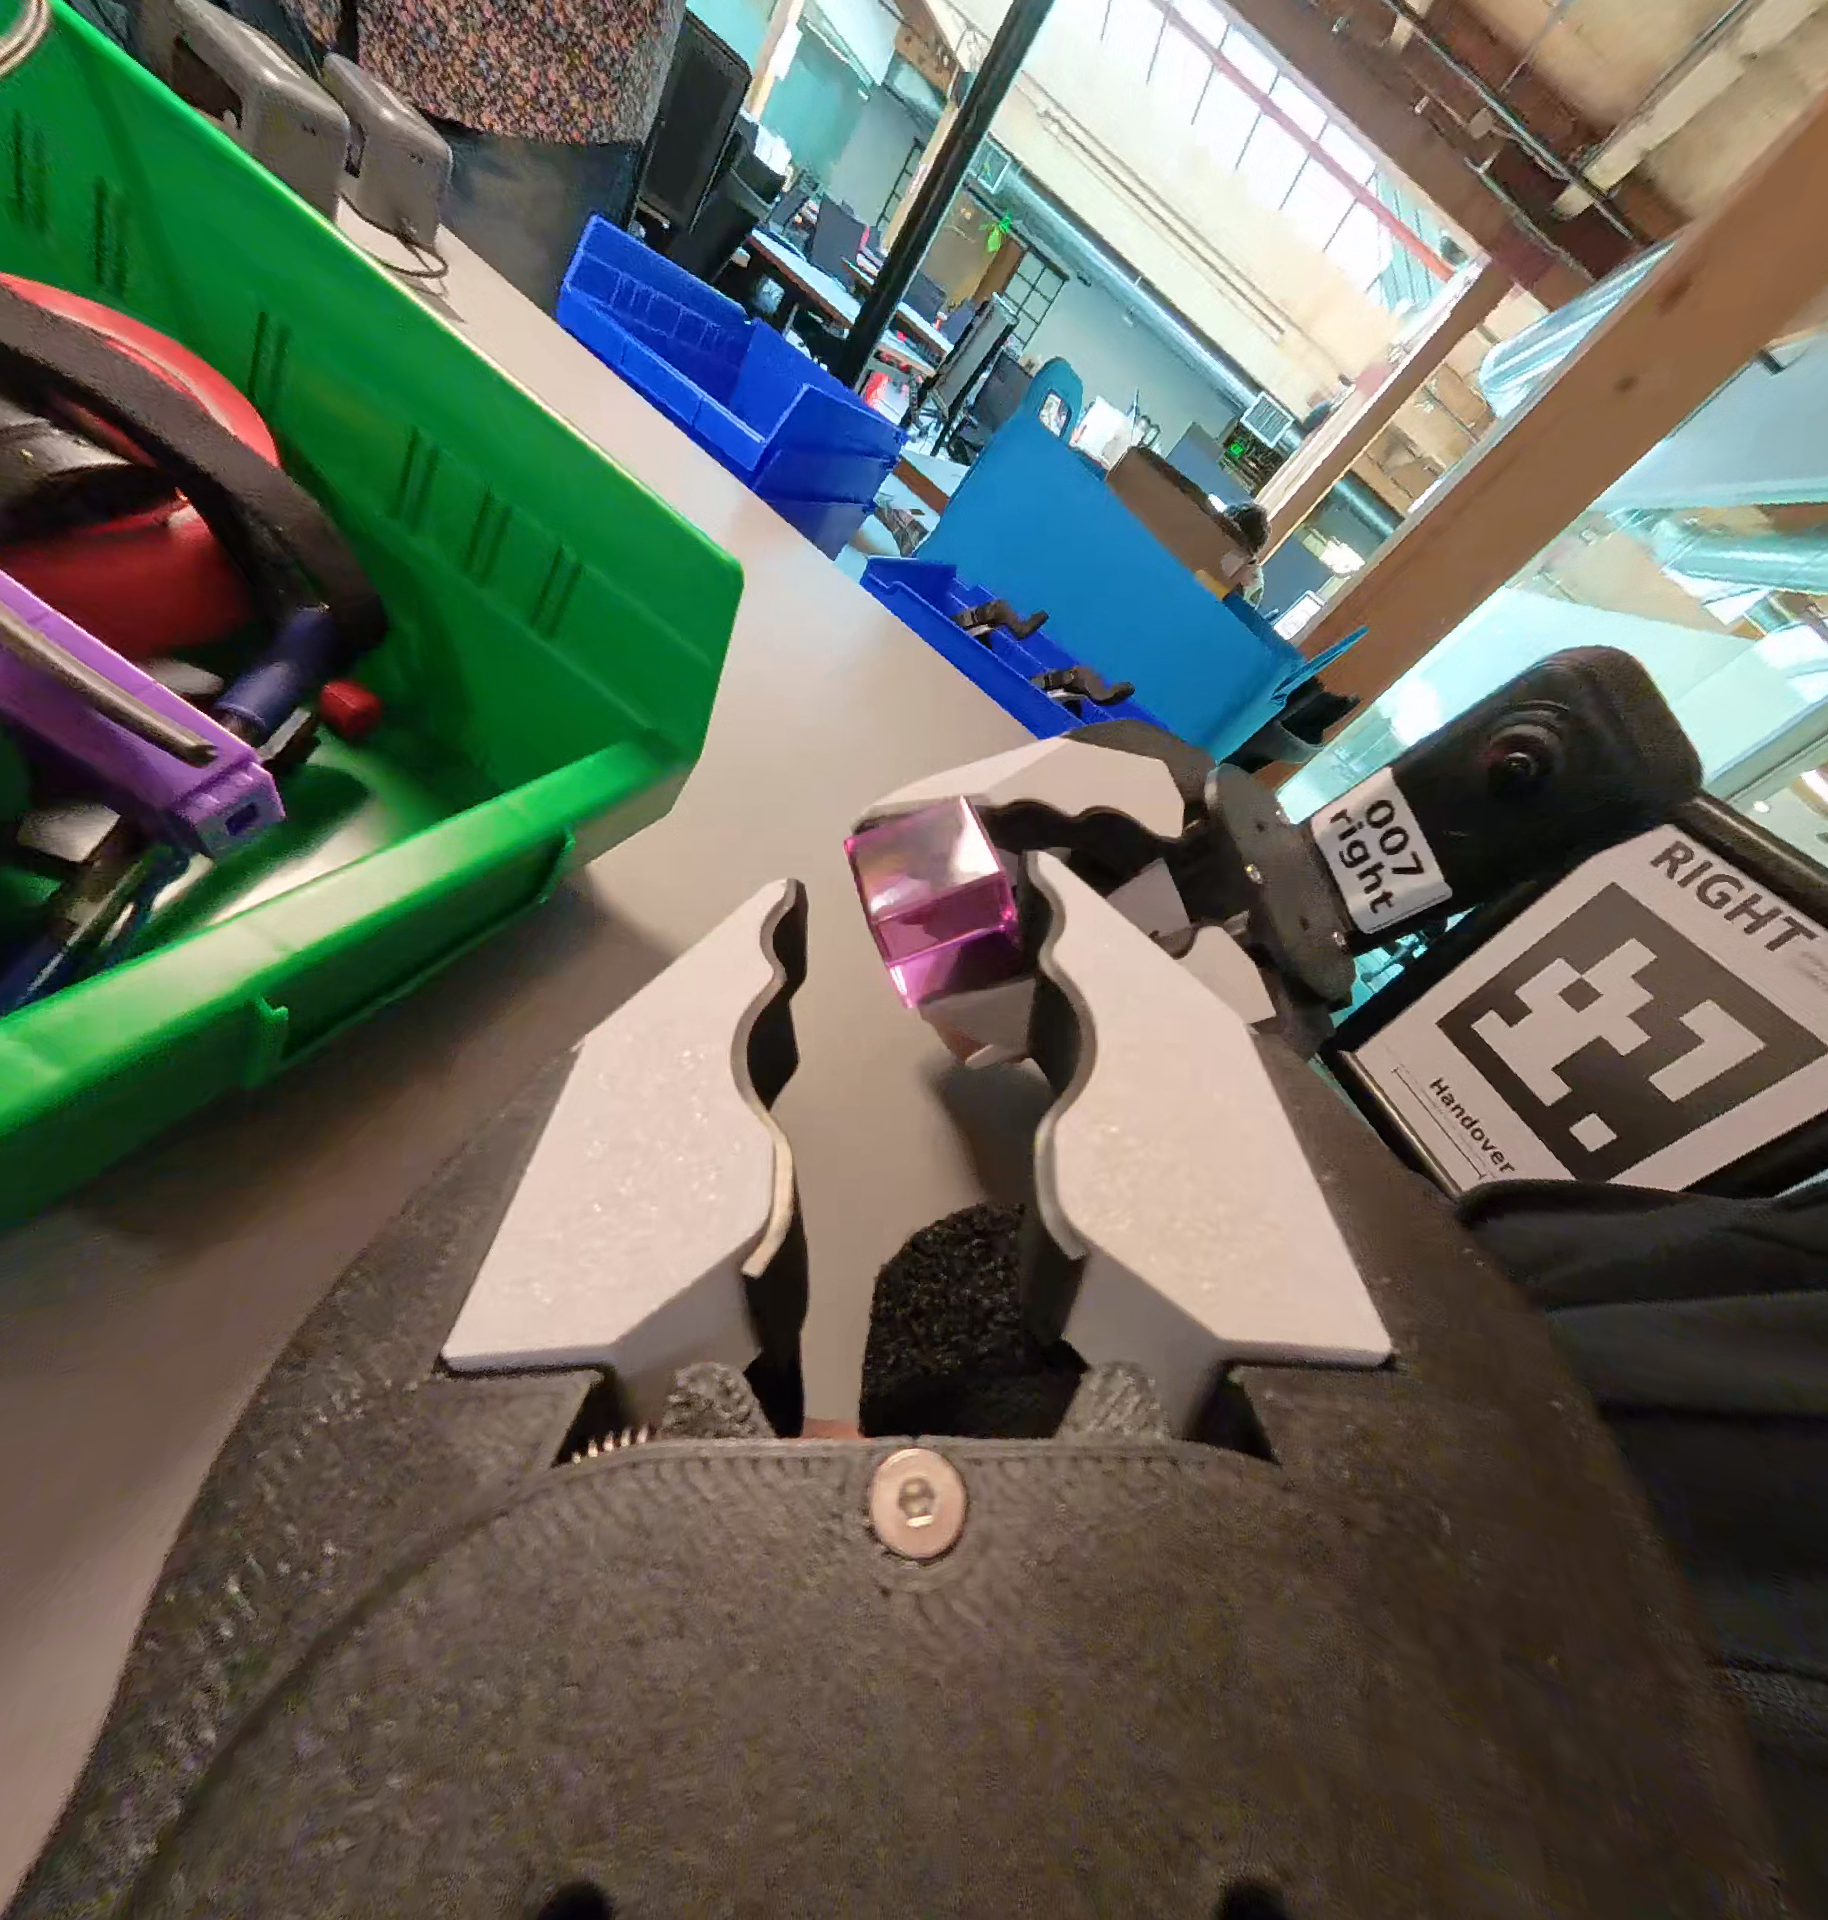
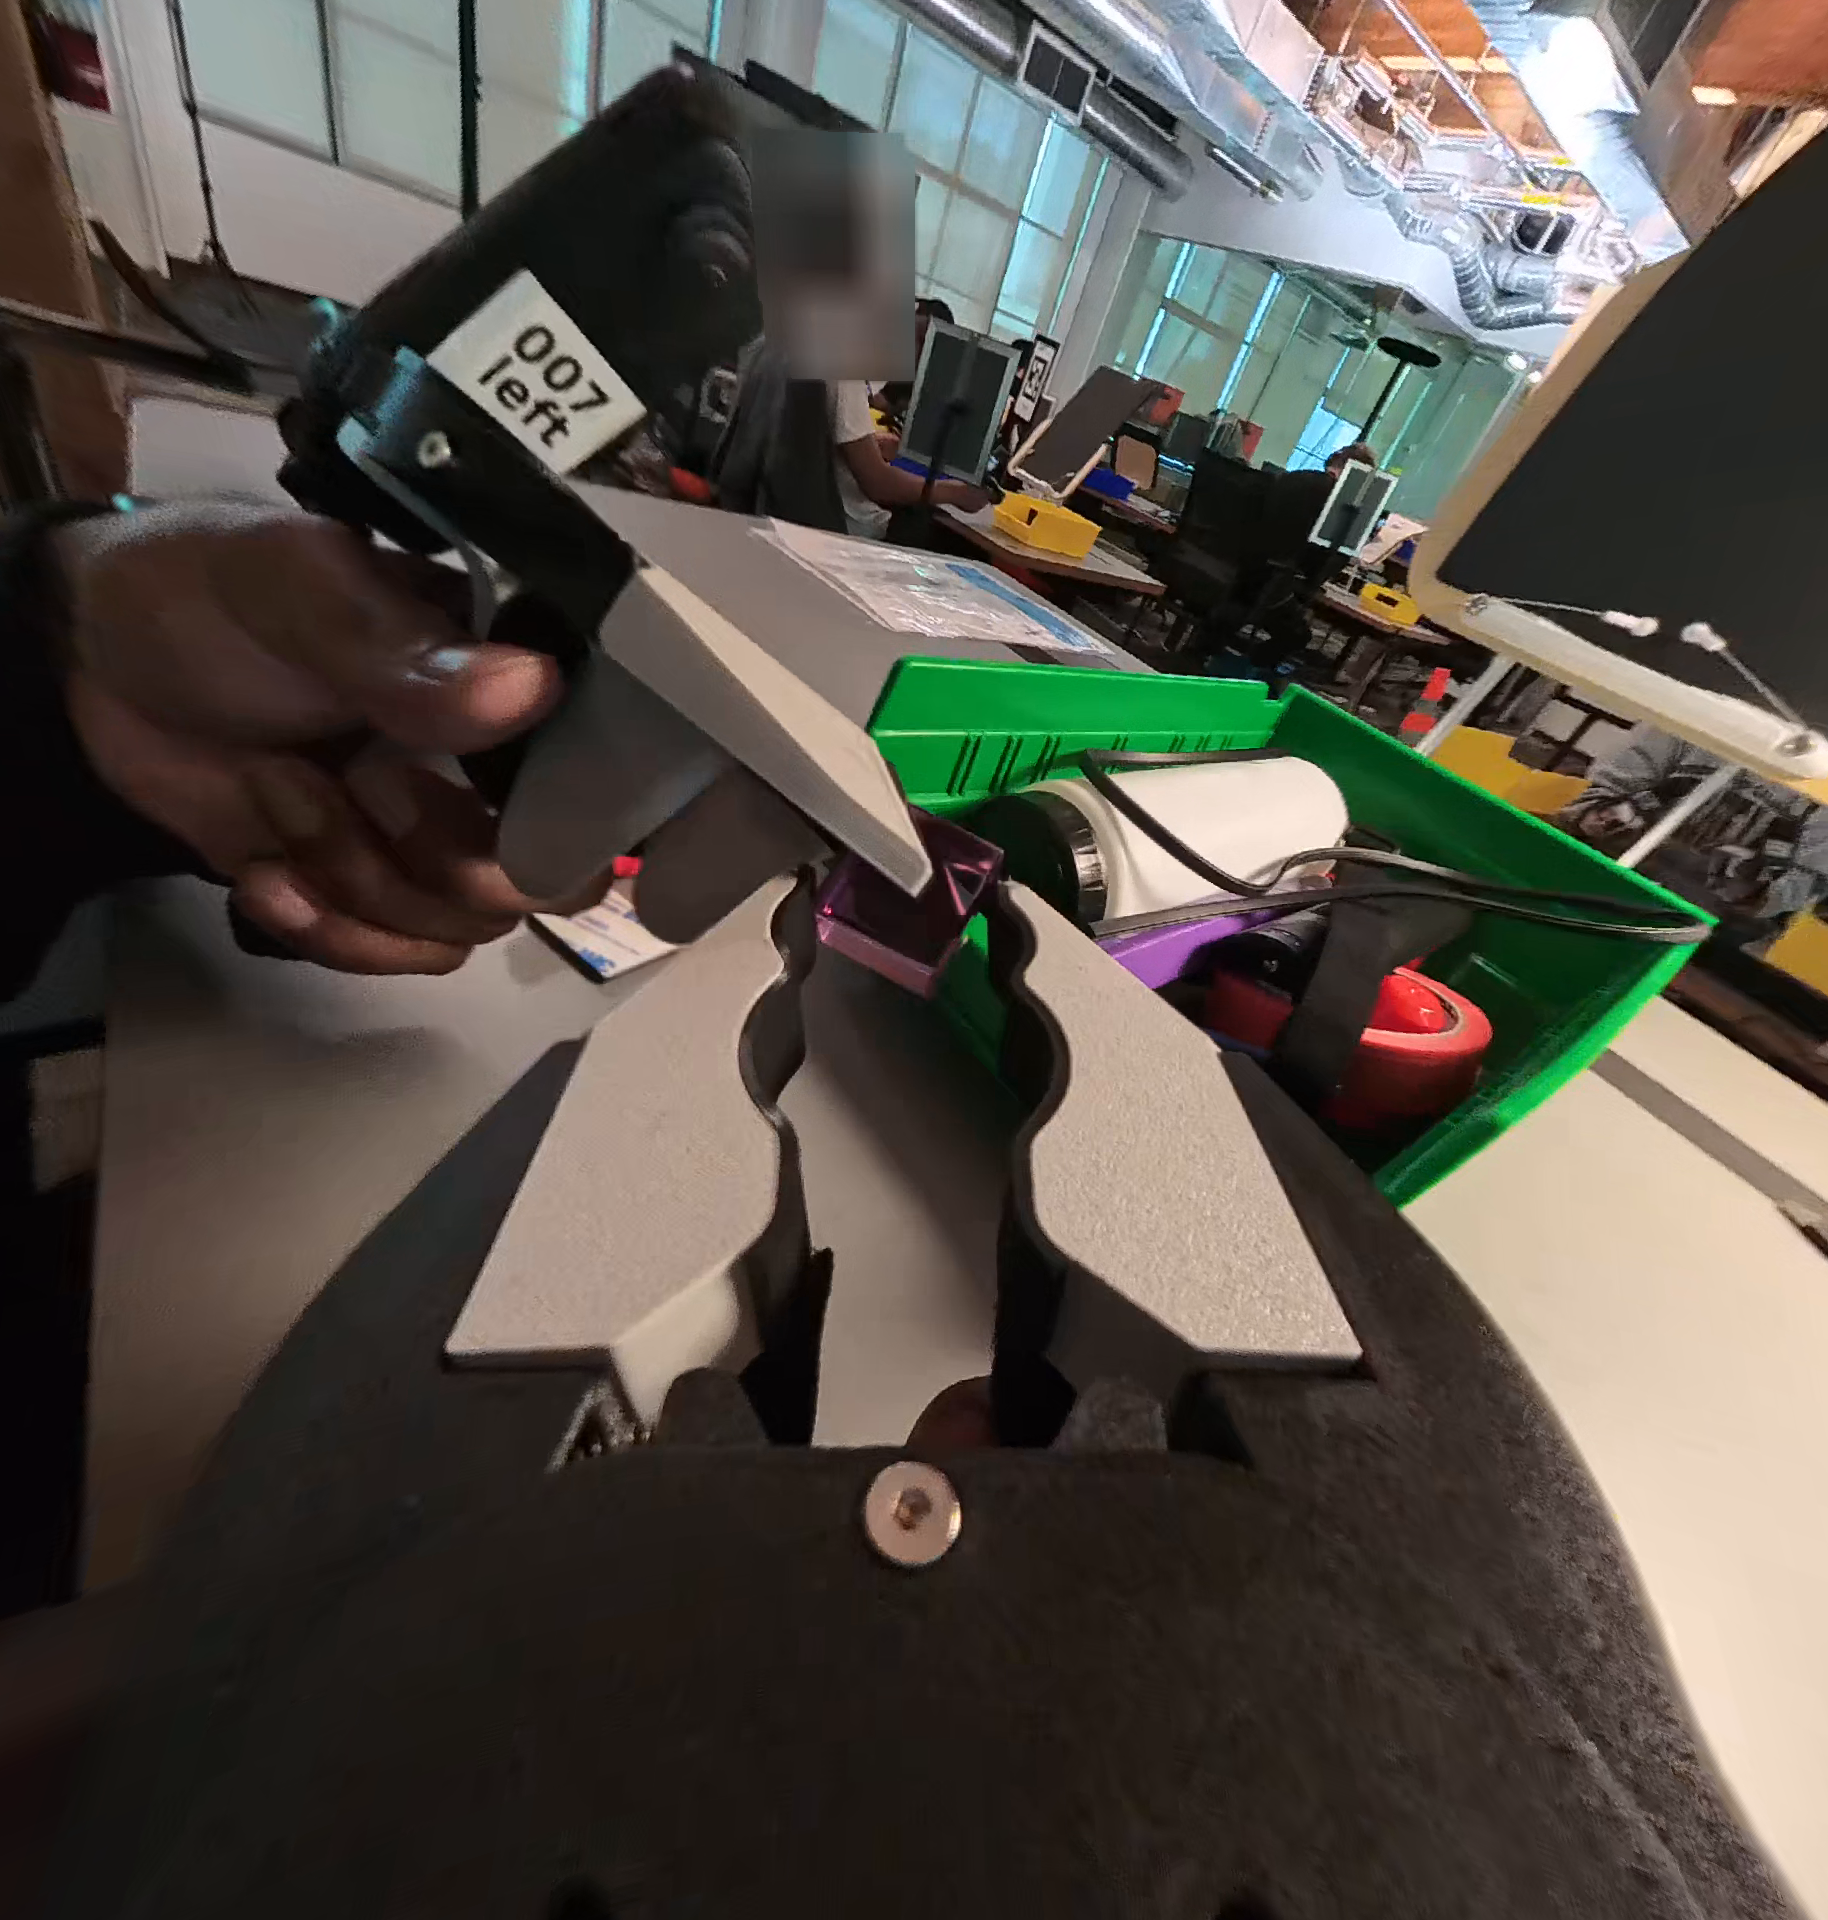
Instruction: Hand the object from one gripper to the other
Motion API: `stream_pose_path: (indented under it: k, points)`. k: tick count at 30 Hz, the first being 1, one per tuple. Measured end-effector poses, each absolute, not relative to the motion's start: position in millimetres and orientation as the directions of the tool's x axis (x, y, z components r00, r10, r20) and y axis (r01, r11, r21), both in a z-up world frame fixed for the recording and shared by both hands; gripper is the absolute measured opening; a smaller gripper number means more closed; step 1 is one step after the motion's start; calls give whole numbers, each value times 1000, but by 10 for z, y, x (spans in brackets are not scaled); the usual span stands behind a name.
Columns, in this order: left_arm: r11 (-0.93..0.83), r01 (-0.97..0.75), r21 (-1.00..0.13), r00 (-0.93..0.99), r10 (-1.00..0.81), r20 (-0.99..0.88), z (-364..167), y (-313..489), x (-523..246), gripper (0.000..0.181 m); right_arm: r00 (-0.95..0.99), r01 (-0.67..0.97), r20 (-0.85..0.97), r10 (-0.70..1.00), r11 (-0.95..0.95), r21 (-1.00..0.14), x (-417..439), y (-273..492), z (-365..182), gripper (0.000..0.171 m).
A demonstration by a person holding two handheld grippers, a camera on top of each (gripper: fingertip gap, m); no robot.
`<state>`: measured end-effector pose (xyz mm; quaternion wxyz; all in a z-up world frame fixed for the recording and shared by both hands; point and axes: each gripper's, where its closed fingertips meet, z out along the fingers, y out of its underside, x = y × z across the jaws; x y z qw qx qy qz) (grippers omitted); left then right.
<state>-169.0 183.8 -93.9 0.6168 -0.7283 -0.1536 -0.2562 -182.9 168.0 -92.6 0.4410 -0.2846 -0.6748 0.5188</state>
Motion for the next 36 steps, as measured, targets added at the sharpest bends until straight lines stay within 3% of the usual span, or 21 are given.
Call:
stream_pose_path:
  k: [2,6,9,11,14,17,21,26,31,36]
  points:
    - [-192,559,-807,804,-112,584,-946,1844,-1667,29,-432,-74,340,835,343,-936,-1843,1699,-959,34]
    - [-146,603,-785,771,-148,620,-906,1854,-1688,29,-400,-103,332,854,318,-942,-1838,1730,-879,32]
    - [-34,717,-697,676,-211,706,-756,1848,-1770,22,-371,-151,310,876,273,-950,-1806,1742,-760,41]
    - [13,768,-640,621,-258,740,-685,1849,-1784,28,-346,-169,310,885,266,-949,-1812,1737,-718,43]
    - [35,798,-601,583,-295,757,-641,1870,-1748,29,-280,-176,329,902,289,-941,-1847,1792,-691,27]
    - [27,778,-627,602,-315,734,-614,1879,-1708,30,-299,-170,281,912,239,-956,-1835,1814,-668,27]
    - [133,603,-786,784,-282,554,-485,1781,-1772,42,-464,-37,-120,878,-155,-987,-1809,1857,-627,26]
    - [181,249,-951,962,-157,222,-444,1699,-1720,48,-545,160,-553,631,-569,-806,-1794,1951,-558,26]
    - [159,72,-985,997,8,74,-520,1789,-1757,49,-547,256,-721,425,-735,-628,-1777,1873,-503,26]
    - [138,-140,-980,985,123,-123,-528,1836,-1689,47,-548,281,-764,340,-786,-551,-1773,1763,-476,26]
